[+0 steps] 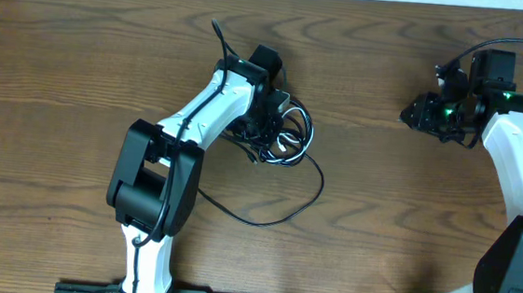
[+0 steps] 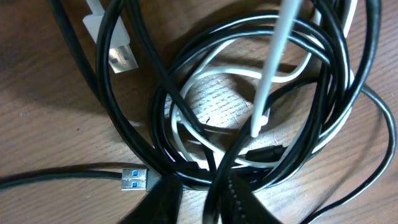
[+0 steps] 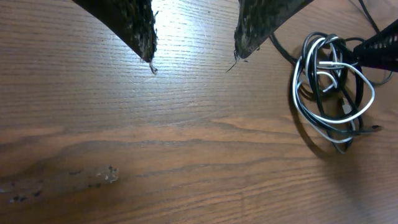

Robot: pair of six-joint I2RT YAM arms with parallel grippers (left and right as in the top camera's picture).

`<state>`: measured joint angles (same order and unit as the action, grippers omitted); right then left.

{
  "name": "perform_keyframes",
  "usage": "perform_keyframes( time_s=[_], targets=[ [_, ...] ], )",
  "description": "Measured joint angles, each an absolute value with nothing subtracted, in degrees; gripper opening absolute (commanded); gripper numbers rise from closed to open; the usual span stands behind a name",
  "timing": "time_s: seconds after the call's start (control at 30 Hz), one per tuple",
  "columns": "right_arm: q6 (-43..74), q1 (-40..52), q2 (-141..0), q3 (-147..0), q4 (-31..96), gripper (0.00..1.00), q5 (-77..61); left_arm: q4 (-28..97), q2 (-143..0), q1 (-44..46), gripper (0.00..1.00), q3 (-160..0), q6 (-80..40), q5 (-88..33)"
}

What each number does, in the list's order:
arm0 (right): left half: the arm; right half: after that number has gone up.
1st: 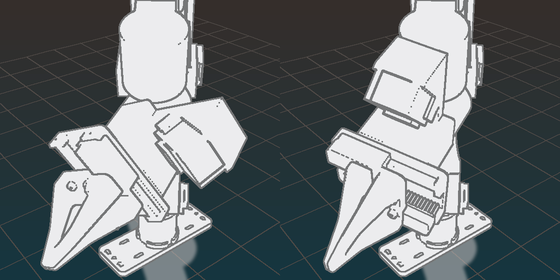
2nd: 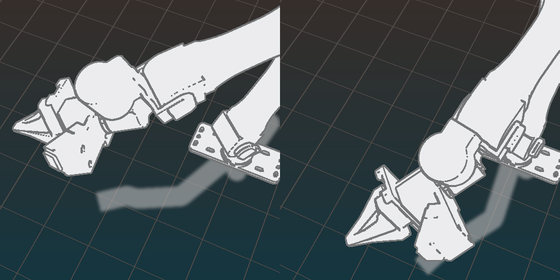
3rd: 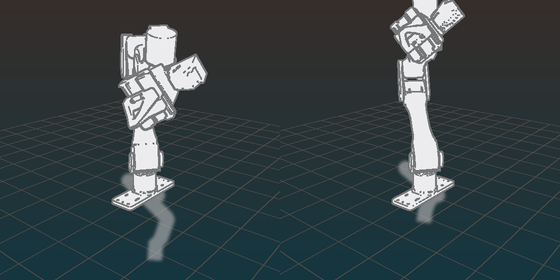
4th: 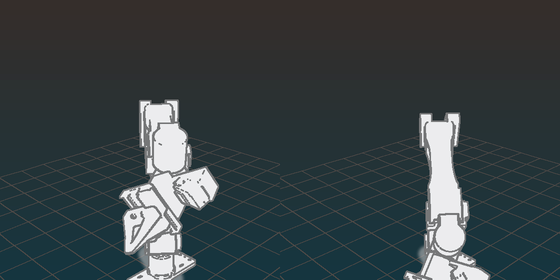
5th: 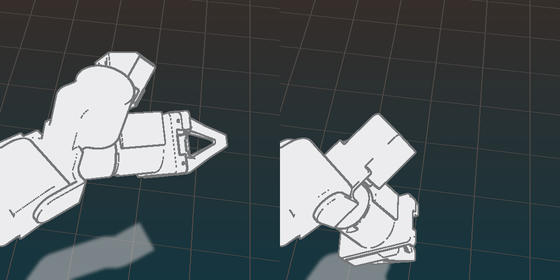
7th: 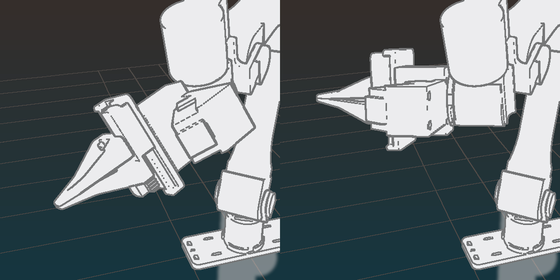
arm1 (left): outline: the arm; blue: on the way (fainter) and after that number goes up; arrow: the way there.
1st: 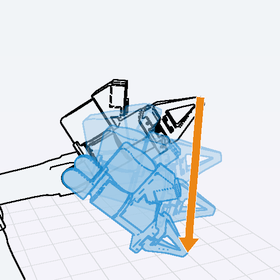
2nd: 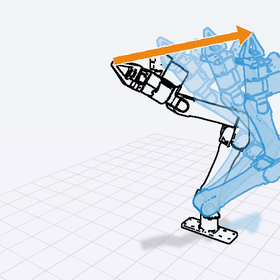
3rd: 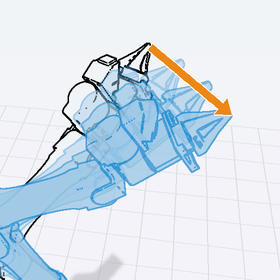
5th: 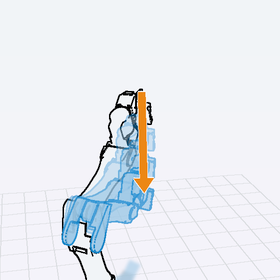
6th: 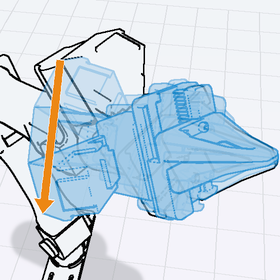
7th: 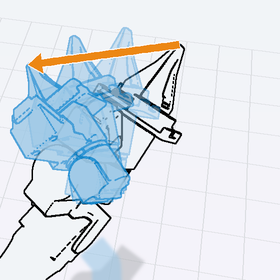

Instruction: Untangle cables

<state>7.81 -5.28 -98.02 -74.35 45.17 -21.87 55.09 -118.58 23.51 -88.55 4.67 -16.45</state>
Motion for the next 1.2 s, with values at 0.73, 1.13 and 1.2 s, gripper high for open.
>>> perform_keyframes(
  time_s=[0.73, 1.13, 1.2],
  targets=[
    [8.67, 3.27, -98.02, -74.35, 36.40, 0.38, -32.21, 53.34, -98.13, 23.51, 0.07, -90.50, -2.57, -16.64],
    [11.51, 12.03, -98.02, -74.35, 27.53, 0.40, -43.24, 48.01, -90.41, 23.51, 0.07, -90.67, -10.04, -16.62],
    [11.46, 13.28, -98.02, -74.35, 27.46, 0.40, -43.77, 46.68, -89.78, 23.51, 0.07, -90.67, -10.98, -16.62]
  ],
)
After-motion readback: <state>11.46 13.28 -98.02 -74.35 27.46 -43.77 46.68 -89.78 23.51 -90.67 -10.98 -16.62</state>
